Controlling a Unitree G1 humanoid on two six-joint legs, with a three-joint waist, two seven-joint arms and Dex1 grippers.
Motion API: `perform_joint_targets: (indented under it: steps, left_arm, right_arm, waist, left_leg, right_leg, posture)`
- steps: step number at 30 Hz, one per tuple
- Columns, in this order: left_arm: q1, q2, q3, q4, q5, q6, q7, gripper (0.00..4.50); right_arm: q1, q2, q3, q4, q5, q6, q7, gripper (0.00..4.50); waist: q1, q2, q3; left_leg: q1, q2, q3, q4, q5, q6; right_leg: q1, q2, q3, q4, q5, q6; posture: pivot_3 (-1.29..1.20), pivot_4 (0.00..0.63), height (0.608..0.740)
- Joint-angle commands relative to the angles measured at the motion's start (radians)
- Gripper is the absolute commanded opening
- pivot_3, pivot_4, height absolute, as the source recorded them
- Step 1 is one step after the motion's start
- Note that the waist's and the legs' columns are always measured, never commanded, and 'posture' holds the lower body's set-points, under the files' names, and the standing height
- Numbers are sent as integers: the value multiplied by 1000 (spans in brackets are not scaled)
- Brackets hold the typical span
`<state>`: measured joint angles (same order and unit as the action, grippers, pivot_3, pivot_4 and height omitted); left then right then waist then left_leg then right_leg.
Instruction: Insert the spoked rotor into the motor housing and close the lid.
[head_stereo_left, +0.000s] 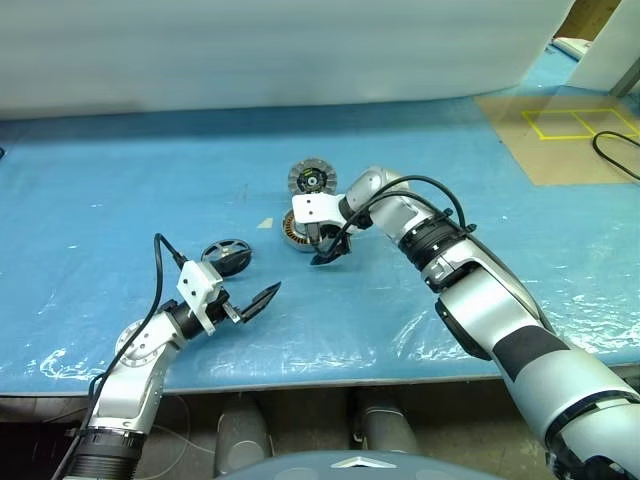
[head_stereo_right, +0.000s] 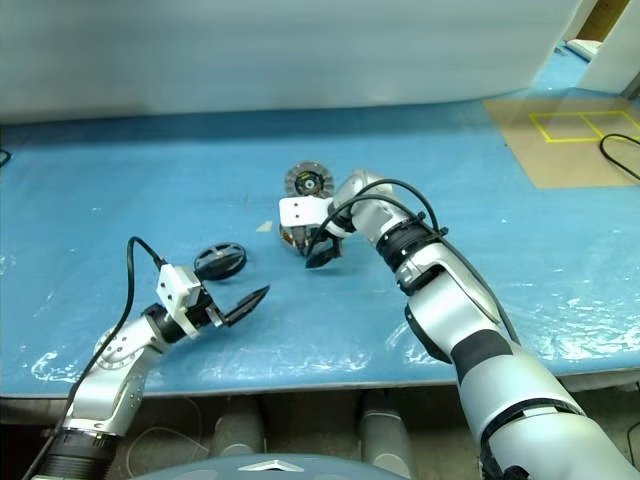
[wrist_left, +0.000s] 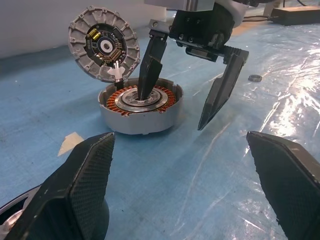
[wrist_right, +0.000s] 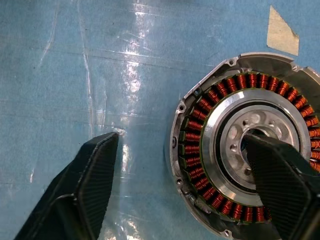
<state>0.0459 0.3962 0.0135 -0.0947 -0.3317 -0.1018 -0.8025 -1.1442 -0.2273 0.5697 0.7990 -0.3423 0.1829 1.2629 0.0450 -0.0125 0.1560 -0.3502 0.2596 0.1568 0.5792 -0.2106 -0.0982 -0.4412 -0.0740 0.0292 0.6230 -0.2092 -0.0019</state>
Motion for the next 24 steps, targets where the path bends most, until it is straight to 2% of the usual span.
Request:
perform_joint_targets:
  steps: [1,4,6,14,20,22,24]
  left_arm:
    - [-5,6,5,-23,-4,-13,-2,4500]
    - [-6,7,6,-23,-4,-13,-2,4500]
    - [-6,9,8,-24,-5,-12,-3,4500]
    - [12,21,14,-37,-12,-9,-6,4500]
    - [16,20,8,-42,-12,-6,-5,4500]
    - [17,21,7,-42,-11,-5,-6,4500]
    - [18,20,5,-42,-11,-4,-6,4500]
  right_arm:
    - [27,-7,11,8,-16,10,7,2955]
    - [29,-4,2,-5,-13,12,4,1993]
    - [41,-8,2,-42,-4,23,29,1949]
    - [202,-65,45,-415,31,174,186,1949]
    - [268,-74,63,-479,9,193,158,1949]
    - [276,-70,53,-482,18,192,147,2658]
    - [278,-70,45,-482,25,192,139,3170]
  waist:
    - [0,0,0]
    - [-1,0,0]
    - [-2,0,0]
    - [-1,-1,-1]
    - [-4,-1,-1]
    - [-4,-1,-2]
    - [-4,-1,-2]
  left_leg:
    - [0,0,0,0,0,0]
    - [0,0,0,0,0,0]
    - [1,0,0,0,0,0]
    - [1,0,0,0,0,-1]
    - [4,0,0,-1,0,-1]
    - [5,0,0,-1,0,0]
    - [6,0,0,-1,0,0]
  right_leg:
    - [0,0,0,0,0,0]
    - [0,0,0,0,0,0]
    - [1,0,0,0,0,0]
    - [1,0,0,-1,0,0]
    - [3,0,0,0,0,0]
    - [4,0,1,0,0,0]
    - [4,0,1,0,0,0]
  posture:
    - [0,150,740]
    - [0,150,740]
    - [0,150,740]
    - [0,150,740]
    - [0,150,740]
    - [0,150,740]
    - [0,150,740]
